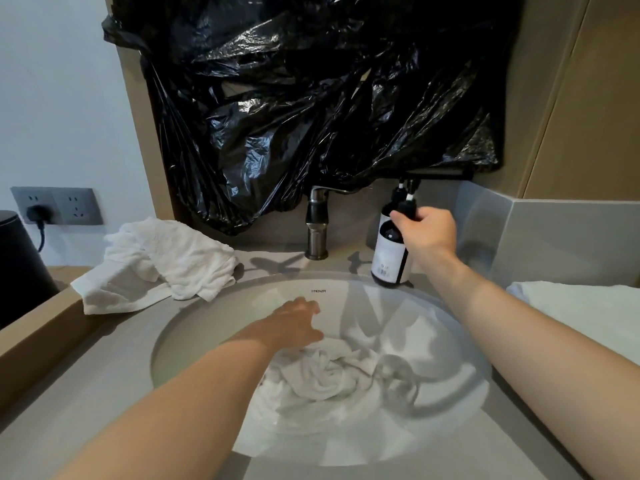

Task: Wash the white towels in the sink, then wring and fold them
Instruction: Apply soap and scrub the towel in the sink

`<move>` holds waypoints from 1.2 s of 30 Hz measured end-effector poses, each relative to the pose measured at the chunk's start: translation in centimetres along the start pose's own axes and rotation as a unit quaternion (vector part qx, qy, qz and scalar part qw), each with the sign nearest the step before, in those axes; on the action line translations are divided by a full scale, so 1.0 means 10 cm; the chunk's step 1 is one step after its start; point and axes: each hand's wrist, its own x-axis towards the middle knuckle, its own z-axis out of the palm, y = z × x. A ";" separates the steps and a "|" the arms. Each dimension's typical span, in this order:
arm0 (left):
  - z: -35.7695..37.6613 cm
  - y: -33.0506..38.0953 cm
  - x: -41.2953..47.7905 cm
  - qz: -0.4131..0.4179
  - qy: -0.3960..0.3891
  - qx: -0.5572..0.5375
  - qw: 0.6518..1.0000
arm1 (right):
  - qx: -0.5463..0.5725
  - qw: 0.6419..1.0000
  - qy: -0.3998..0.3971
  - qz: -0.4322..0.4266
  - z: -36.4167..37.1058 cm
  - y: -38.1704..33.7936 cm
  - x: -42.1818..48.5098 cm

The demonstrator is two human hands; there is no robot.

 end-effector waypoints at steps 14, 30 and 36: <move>0.28 -0.20 0.10 -0.008 -0.194 0.102 0.976 | -0.076 0.997 0.023 0.017 0.20 0.37 0.65; 0.10 -0.16 -0.07 0.046 -0.089 0.103 0.990 | 0.049 0.989 -0.098 0.097 0.34 0.19 -0.36; 0.00 -0.29 -0.14 -0.052 -0.224 0.125 0.965 | -0.458 0.683 -0.569 0.015 0.53 0.41 -0.70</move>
